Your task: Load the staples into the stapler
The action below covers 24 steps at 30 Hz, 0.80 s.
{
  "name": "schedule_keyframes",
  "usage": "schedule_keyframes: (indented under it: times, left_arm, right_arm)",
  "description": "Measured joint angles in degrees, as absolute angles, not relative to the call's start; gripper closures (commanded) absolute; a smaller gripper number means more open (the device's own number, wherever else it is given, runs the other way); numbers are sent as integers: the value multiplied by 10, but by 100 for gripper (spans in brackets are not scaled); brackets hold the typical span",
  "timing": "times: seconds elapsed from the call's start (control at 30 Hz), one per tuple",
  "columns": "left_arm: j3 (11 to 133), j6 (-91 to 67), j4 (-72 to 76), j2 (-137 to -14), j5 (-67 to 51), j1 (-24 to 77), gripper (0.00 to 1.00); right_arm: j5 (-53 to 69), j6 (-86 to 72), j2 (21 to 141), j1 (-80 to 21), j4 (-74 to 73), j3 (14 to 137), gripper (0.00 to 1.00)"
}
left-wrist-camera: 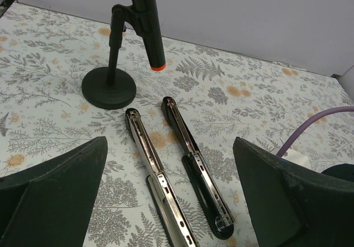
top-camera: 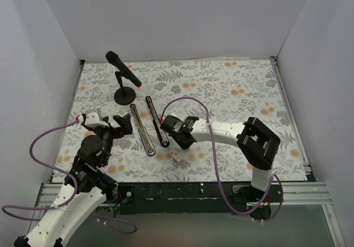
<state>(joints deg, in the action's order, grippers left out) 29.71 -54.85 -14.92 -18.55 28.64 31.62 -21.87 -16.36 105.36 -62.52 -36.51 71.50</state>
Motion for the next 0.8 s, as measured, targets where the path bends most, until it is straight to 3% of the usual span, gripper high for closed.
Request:
schedule_keyframes:
  times: [0.3,0.8]
  left_arm:
    - [297,-548,-149,-185,286,316,2]
    - [297,-548,-149,-185,283,316,2]
  right_arm:
    - [-190,-129,1014,-620,-342,714,57]
    - [-138,-86,1008,-601,-310,677,70]
